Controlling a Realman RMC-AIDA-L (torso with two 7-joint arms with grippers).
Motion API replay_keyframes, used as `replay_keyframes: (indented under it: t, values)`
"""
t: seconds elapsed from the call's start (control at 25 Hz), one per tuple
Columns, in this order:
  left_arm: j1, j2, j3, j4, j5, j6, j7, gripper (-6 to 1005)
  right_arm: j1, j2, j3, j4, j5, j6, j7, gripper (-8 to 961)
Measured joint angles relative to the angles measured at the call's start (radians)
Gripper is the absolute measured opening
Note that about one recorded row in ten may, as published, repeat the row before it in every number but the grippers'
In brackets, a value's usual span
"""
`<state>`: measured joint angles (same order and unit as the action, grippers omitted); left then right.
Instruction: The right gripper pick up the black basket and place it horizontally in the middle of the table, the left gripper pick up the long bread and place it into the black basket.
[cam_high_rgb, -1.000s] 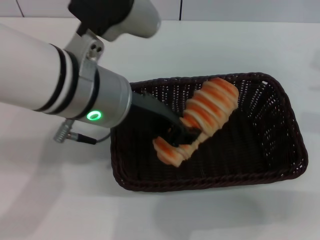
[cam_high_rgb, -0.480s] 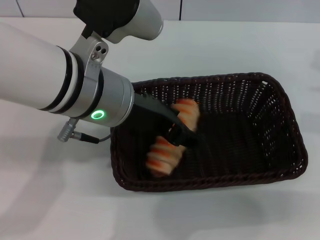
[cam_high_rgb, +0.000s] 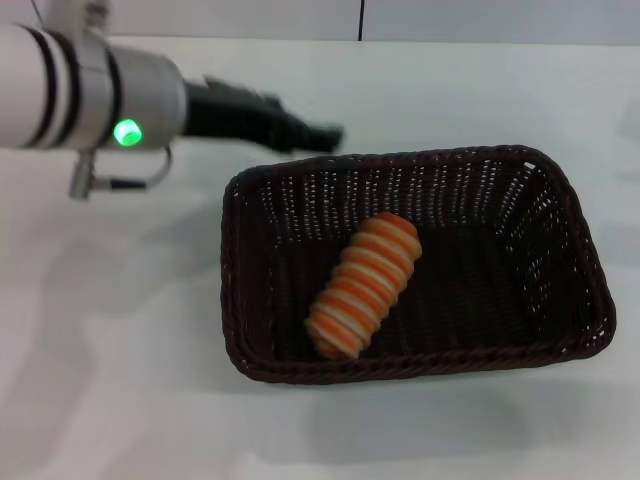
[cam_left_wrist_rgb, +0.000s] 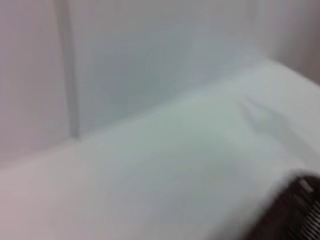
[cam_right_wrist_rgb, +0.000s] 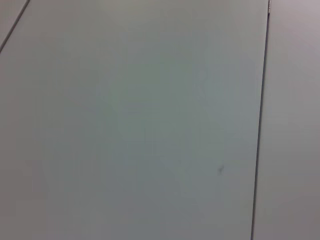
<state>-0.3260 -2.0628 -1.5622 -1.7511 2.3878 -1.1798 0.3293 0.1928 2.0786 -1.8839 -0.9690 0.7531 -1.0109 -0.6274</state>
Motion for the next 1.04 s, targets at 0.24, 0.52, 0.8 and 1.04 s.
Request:
replay_keyframes:
  t: [0.24, 0.52, 0.8, 1.04]
  values:
    - [0.036, 0.000, -0.075, 0.083, -0.006, 0.319, 0.069, 852, 0.000, 0.000, -0.006, 0.004, 0.000, 0.002, 0.000, 274]
    - [0.071, 0.000, -0.079, 0.165, -0.011, 0.594, 0.088, 850, 0.025, -0.001, -0.011, 0.053, 0.001, 0.001, 0.019, 274]
    - [0.166, 0.002, 0.066, 0.447, -0.060, 1.346, 0.079, 849, 0.088, -0.003, 0.001, 0.120, 0.007, 0.000, 0.049, 274]
    - [0.150, 0.005, 0.166, 0.697, 0.027, 1.727, -0.105, 847, 0.154, -0.008, 0.020, 0.182, 0.002, -0.003, 0.097, 274]
